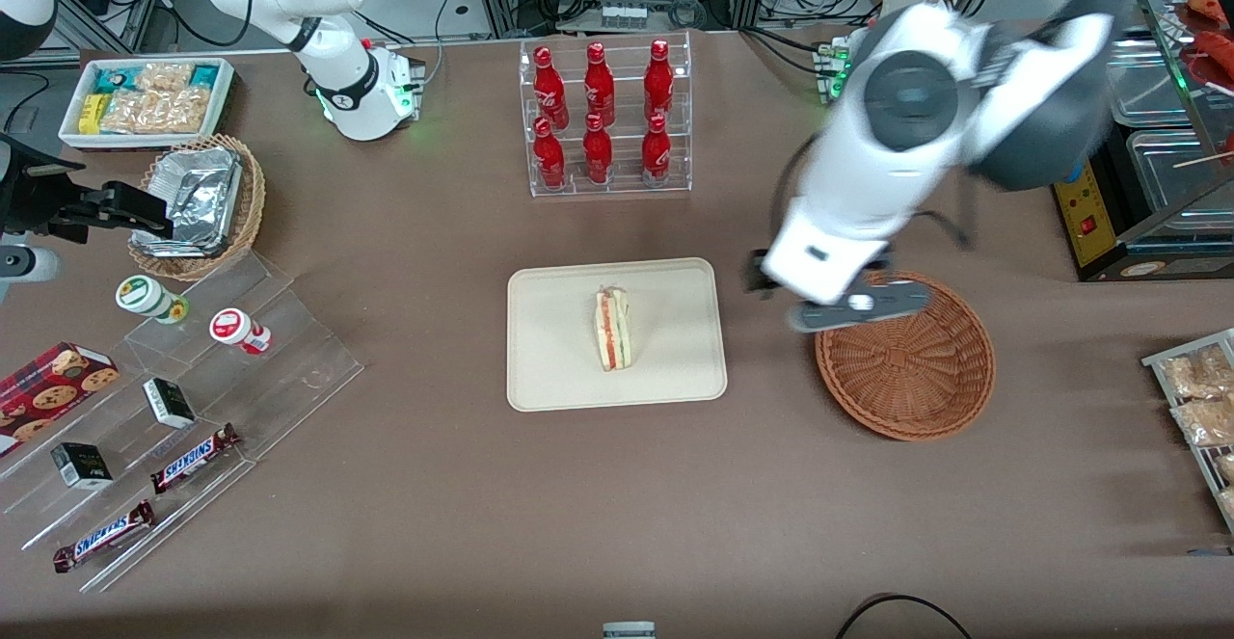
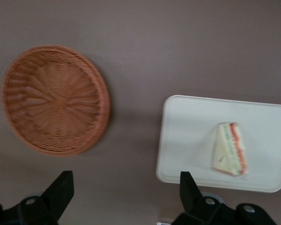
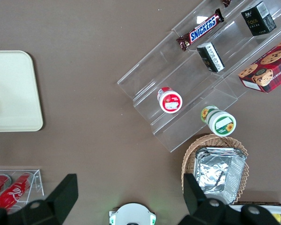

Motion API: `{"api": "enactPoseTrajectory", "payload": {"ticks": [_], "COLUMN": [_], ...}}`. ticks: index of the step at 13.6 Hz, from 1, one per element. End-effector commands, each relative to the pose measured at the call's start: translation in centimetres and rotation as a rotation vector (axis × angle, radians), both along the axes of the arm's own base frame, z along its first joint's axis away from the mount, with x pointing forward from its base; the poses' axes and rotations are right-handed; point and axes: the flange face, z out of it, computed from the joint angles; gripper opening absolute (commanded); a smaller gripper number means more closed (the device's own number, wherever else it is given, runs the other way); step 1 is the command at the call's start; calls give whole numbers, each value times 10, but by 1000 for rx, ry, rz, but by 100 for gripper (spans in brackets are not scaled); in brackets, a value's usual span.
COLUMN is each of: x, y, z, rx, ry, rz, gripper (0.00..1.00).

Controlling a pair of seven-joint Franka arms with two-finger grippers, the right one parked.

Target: Place sandwich from basket to tray

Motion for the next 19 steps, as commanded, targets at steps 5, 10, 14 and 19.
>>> {"api": "enactPoseTrajectory", "payload": {"ticks": [5, 10, 14, 19], "x": [-46, -65, -75, -33], "y": [124, 180, 205, 197], "z": [40, 64, 79, 87], "rx": [30, 5, -14, -79], "ry": [24, 2, -11, 13], "rz": [-160, -195, -199, -199], "gripper": [100, 100, 100, 100]}}
